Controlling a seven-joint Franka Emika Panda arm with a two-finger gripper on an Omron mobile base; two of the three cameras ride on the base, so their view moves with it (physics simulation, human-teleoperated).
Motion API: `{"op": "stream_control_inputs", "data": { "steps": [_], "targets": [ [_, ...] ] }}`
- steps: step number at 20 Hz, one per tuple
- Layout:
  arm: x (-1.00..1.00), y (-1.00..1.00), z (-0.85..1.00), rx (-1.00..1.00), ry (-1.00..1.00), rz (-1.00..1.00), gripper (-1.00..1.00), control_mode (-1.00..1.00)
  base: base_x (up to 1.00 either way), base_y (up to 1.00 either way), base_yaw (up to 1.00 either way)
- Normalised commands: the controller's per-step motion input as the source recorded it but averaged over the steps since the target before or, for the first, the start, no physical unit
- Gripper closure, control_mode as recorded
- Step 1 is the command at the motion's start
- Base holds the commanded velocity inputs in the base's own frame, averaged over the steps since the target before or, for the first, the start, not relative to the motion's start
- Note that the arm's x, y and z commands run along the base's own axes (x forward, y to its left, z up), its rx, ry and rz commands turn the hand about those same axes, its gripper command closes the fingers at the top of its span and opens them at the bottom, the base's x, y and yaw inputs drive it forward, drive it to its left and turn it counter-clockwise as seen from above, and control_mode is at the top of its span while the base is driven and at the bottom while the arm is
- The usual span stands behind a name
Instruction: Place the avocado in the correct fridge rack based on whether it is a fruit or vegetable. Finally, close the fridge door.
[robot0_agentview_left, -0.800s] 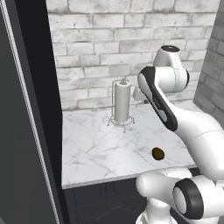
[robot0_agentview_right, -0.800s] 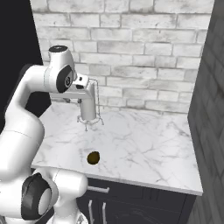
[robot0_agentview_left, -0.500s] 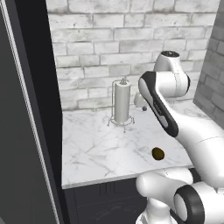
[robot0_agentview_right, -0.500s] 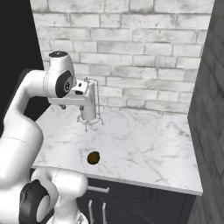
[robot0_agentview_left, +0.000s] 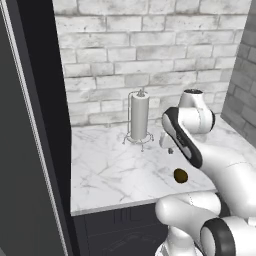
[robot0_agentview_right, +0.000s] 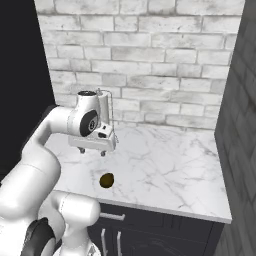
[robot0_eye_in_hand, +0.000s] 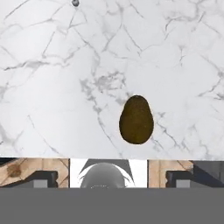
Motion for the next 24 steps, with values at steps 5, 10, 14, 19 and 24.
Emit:
{"op": "stream_control_inputs", "data": {
  "steps": [5, 10, 14, 19, 24],
  "targets": [
    [0.23, -0.29, -0.72, -0.03, 0.34, -0.08, -1.00, -1.00, 0.00, 0.00, 0.00],
    [0.28, -0.02, -0.74, -0.07, 0.28, 0.00, -1.00, -1.00, 0.00, 0.00, 0.00],
    [0.19, -0.18, -0.42, 0.01, 0.01, 0.00, -1.00, -1.00, 0.00, 0.00, 0.00],
    [0.27, -0.08, -0.32, 0.08, -0.04, 0.00, -1.00, -1.00, 0.00, 0.00, 0.00],
    [0.03, -0.01, -0.33, 0.03, -0.04, 0.01, -1.00, -1.00, 0.00, 0.00, 0.00]
  ]
}}
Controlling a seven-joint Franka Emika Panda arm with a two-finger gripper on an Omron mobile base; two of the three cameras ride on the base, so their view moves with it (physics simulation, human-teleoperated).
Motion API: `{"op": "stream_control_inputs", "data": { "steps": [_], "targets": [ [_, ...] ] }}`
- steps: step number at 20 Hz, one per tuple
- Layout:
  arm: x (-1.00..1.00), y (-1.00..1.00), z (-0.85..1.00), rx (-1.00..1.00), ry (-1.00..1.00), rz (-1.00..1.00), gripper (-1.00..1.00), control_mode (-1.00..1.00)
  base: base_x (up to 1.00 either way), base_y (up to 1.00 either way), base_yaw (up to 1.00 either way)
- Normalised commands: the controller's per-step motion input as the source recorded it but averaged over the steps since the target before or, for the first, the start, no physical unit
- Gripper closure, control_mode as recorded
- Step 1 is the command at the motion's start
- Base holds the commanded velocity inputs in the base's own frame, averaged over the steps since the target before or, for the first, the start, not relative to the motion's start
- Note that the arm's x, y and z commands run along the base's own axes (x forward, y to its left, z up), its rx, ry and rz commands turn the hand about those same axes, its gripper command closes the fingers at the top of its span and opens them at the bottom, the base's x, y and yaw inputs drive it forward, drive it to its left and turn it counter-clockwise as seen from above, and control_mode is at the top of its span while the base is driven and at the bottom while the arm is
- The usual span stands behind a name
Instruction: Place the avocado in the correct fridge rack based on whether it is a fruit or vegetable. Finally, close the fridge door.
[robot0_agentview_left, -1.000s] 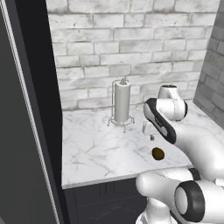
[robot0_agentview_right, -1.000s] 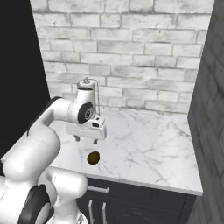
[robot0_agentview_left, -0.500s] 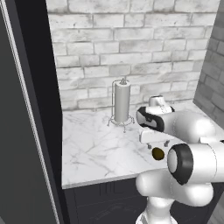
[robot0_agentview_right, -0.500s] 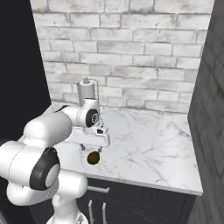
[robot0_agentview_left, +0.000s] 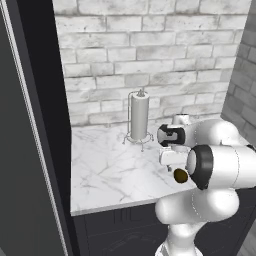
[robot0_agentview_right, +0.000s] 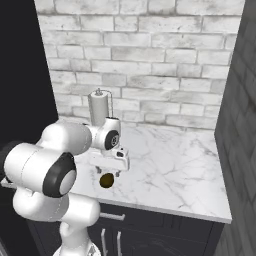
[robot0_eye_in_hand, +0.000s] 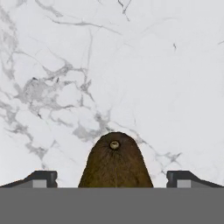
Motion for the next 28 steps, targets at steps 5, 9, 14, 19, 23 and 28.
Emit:
{"op": "stream_control_inputs", "data": {
  "steps": [5, 9, 14, 19, 23, 28],
  "targets": [
    [-0.33, 0.00, -0.24, 0.00, -0.14, 0.00, -1.00, -1.00, 0.00, 0.00, 0.00],
    [-0.32, 0.00, -0.07, 0.00, -0.19, 0.00, -1.00, -1.00, 0.00, 0.00, 0.00],
    [-0.15, 0.00, -0.05, 0.00, -0.18, 0.00, -1.00, -1.00, 0.00, 0.00, 0.00],
    [-0.01, 0.00, -0.22, 0.00, -0.10, 0.01, -1.00, -1.00, 0.00, 0.00, 0.00],
    [0.01, 0.00, -0.34, 0.00, -0.06, 0.01, 1.00, -1.00, 0.00, 0.00, 0.00],
    [0.00, 0.00, -0.11, 0.03, -0.05, 0.01, 1.00, -1.00, 0.00, 0.00, 0.00]
  ]
}}
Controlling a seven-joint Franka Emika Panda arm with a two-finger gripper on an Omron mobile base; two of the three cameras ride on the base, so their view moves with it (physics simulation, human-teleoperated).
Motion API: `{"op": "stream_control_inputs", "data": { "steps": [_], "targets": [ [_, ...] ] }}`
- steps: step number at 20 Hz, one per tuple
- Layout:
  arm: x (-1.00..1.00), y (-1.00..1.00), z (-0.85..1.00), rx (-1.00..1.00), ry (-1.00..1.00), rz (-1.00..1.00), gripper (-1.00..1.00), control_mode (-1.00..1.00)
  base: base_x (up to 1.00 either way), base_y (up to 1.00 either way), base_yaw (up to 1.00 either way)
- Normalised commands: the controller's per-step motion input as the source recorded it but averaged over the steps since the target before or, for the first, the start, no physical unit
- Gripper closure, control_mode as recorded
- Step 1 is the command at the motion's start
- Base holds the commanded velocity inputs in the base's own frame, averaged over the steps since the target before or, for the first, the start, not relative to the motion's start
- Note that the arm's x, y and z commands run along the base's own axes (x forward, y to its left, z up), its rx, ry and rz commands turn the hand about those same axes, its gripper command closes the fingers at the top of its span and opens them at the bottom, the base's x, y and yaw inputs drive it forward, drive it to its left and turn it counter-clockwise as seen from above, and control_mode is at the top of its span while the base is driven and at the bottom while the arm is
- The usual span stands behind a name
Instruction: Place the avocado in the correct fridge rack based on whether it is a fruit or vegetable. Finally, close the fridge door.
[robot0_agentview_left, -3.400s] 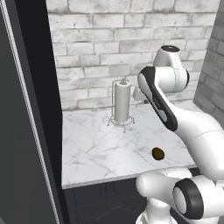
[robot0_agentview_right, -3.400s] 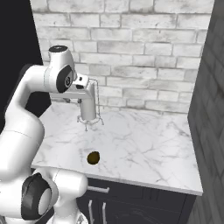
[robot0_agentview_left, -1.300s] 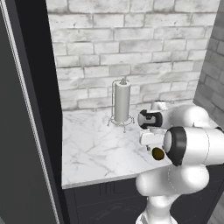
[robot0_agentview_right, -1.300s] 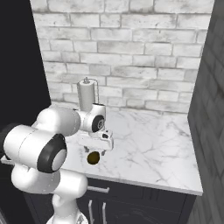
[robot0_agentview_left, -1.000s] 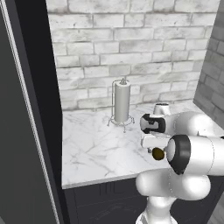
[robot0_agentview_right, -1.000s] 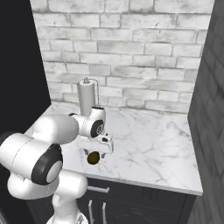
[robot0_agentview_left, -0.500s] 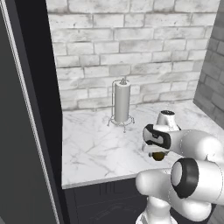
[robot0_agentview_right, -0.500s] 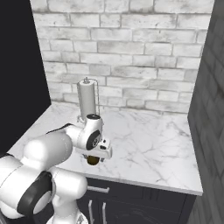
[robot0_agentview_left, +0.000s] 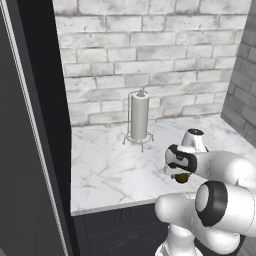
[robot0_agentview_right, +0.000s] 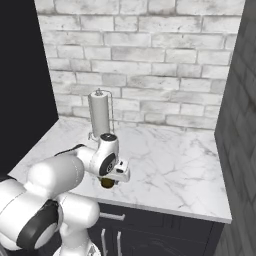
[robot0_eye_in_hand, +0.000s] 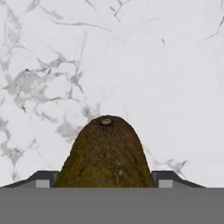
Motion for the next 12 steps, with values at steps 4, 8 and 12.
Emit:
{"op": "stream_control_inputs", "data": {
  "steps": [4, 8, 12],
  "targets": [
    [-0.39, 0.00, 0.75, 0.01, -0.17, 0.00, 1.00, -1.00, 0.00, 0.00, 0.00],
    [-0.56, 0.03, 1.00, 0.00, -0.14, -0.02, 1.00, -1.00, 0.00, 0.00, 0.00],
    [-0.56, 0.07, 1.00, 0.00, -0.02, -0.05, 1.00, -1.00, 0.00, 0.00, 0.00]
  ]
}}
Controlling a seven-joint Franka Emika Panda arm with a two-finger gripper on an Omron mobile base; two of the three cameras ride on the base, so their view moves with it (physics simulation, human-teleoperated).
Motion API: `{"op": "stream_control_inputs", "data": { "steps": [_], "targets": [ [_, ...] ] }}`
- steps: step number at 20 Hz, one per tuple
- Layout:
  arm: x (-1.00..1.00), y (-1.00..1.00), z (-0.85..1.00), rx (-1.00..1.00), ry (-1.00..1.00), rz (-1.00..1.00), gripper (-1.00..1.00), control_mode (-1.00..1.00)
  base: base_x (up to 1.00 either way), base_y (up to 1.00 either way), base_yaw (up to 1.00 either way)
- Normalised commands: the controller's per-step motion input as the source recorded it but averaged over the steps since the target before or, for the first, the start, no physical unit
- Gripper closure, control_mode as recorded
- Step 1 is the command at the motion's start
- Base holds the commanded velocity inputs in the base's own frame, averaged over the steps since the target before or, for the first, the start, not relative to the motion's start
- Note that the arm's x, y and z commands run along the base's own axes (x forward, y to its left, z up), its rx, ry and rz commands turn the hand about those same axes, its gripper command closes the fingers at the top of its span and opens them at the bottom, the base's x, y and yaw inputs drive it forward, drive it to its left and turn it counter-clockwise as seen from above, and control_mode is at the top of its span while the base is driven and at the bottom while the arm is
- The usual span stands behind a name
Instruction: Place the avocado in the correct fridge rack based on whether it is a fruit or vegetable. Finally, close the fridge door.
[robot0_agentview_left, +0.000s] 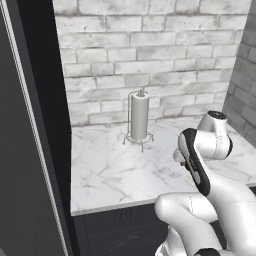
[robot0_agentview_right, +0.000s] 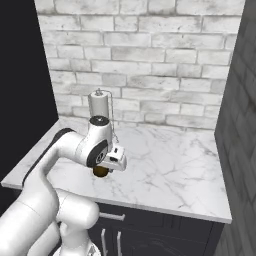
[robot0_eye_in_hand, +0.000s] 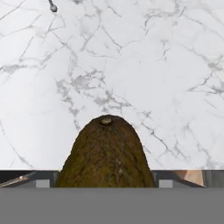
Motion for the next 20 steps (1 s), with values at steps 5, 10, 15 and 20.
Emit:
{"op": "stream_control_inputs", "data": {
  "steps": [5, 10, 15, 20],
  "targets": [
    [-0.38, 0.16, 1.00, 0.00, 0.00, -0.02, 1.00, -1.00, 0.00, 0.00, 0.00],
    [-0.34, 0.15, 0.73, -0.03, -0.07, -0.13, 1.00, -1.00, 0.00, 0.00, 0.00],
    [-0.15, 0.15, 0.49, -0.04, -0.07, -0.15, 1.00, -1.00, 0.00, 0.00, 0.00],
    [0.00, 0.03, 0.10, 0.00, -0.02, -0.01, 1.00, -1.00, 0.00, 0.00, 0.00]
  ]
}}
